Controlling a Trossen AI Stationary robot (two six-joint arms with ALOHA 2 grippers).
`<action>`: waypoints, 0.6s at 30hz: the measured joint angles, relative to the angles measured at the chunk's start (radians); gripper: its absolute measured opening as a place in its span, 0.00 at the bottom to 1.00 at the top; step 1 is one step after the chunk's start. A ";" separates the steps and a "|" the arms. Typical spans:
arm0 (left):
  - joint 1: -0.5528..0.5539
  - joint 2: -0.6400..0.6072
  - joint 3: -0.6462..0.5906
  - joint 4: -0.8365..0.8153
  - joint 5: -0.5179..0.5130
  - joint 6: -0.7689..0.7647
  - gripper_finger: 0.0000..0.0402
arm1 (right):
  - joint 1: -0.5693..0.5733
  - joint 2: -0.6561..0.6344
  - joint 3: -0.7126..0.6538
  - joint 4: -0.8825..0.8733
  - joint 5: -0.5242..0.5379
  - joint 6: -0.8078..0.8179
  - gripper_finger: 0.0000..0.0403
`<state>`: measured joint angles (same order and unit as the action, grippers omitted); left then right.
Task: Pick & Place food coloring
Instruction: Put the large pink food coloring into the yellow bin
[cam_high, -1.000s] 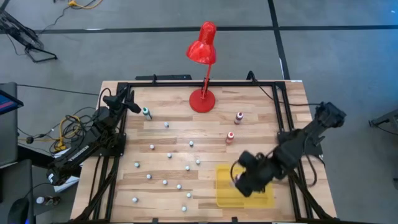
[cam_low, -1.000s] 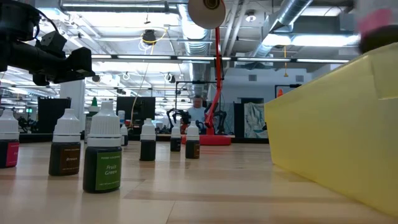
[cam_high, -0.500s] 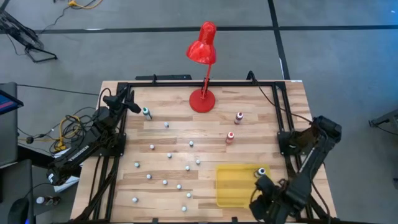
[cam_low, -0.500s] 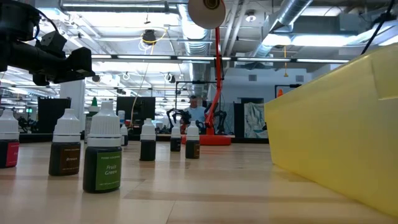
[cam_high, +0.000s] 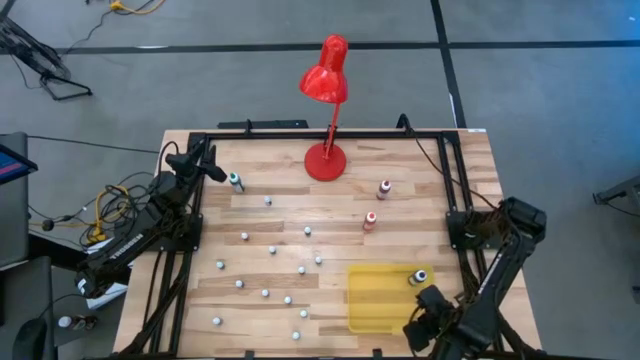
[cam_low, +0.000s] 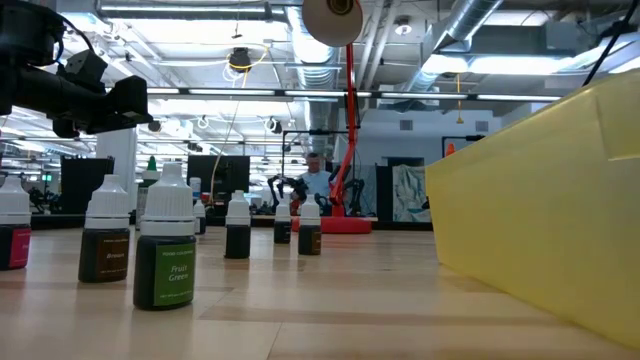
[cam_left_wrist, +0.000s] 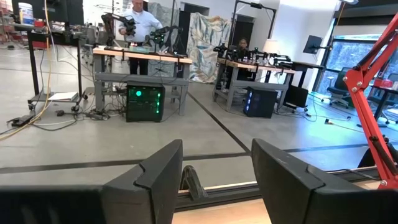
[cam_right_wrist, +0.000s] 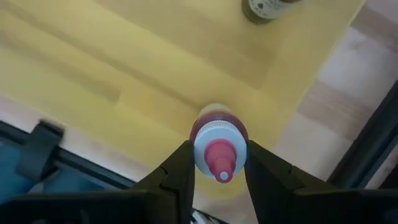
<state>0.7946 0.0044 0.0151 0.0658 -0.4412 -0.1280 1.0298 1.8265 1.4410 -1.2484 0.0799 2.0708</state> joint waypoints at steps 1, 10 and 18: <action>0.000 0.000 0.000 0.000 0.000 0.000 0.46 | -0.003 0.004 0.000 -0.001 0.000 0.000 0.28; 0.000 0.000 0.000 0.000 0.000 0.000 0.46 | -0.005 0.012 0.001 -0.006 0.003 -0.009 0.29; 0.000 0.000 0.000 0.000 0.000 0.000 0.46 | -0.006 -0.028 0.001 -0.006 -0.008 -0.010 0.46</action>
<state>0.7944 0.0044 0.0151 0.0658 -0.4412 -0.1280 1.0241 1.7985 1.4418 -1.2544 0.0715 2.0605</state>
